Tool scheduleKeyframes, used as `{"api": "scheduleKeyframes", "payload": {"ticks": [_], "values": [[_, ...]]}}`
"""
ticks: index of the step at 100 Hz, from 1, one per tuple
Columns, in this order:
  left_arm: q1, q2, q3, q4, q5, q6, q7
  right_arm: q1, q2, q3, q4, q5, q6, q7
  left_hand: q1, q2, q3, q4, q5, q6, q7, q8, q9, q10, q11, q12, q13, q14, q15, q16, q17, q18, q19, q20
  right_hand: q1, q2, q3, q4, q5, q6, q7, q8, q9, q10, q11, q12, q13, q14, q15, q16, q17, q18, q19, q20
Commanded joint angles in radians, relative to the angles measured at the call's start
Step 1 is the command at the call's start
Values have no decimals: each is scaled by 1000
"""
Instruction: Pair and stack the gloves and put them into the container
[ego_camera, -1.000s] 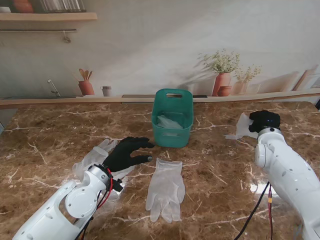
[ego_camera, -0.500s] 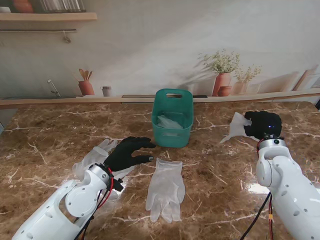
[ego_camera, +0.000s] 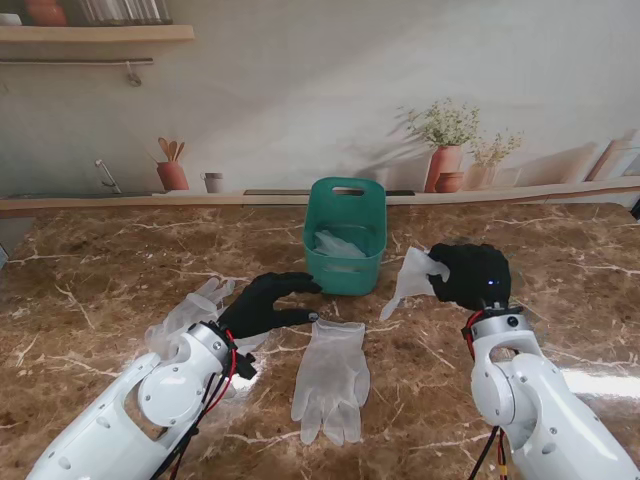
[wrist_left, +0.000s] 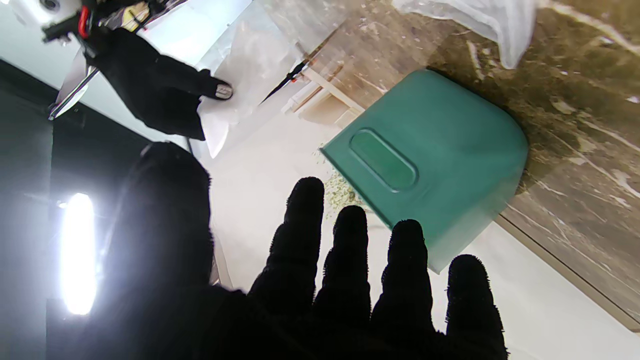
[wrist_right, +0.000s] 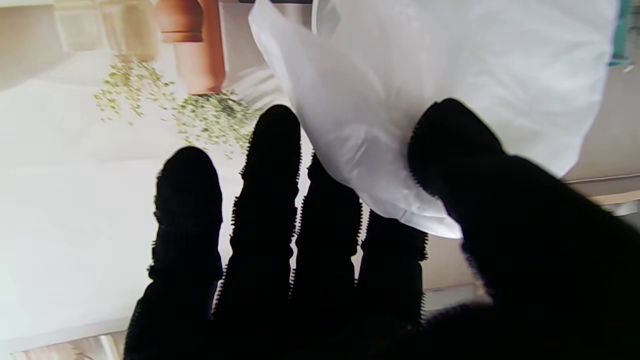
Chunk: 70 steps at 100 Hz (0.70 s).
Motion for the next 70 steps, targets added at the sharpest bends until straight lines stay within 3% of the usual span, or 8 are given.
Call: {"api": "scheduleKeyframes", "payload": {"ticks": [1, 30, 51, 70], "values": [[16, -6, 5, -30, -29, -7, -10, -35, -9, -22, -27, -11, -14, -5, -42, -33, -36, 25, -18, 13, -18, -8, 15, -1, -11, 13, -32, -3, -17, 17, -22, 9, 24, 20, 23, -7, 31, 7, 23, 2, 30, -6, 22, 8, 4, 18, 38, 7, 18, 13, 3, 12, 36, -15], [42, 2, 15, -98, -64, -28, -45, -77, -12, -100, -108, -34, -36, -67, -78, -76, -21, 23, -17, -9, 21, 28, 23, -10, -23, 45, -43, -1, -22, 40, -37, 27, -11, 80, 23, -8, 32, 7, 23, 3, 33, -9, 24, 7, 3, 20, 40, 4, 17, 15, 4, 11, 37, -16], [67, 9, 10, -132, -78, -43, -67, -83, -4, -144, -128, -80, -57, -89, -73, -97, -19, 22, 23, -32, 87, 81, 36, -14, -23, 58, -40, 0, -22, 47, -40, 30, -30, 116, 23, -8, 31, 6, 22, 0, 34, -10, 25, 6, 3, 23, 41, 3, 17, 16, 4, 11, 37, -17], [72, 2, 26, -134, -64, -30, -35, -94, 2, -172, -147, -105, -74, -98, -22, -78, -9, 20, 45, -69, 190, 172, 64, -13, -9, 81, -20, 6, -7, 65, -36, 32, -25, 157, 23, -11, 31, 5, 23, 2, 34, -12, 27, 4, 4, 23, 43, 1, 17, 17, 5, 9, 37, -18]]}}
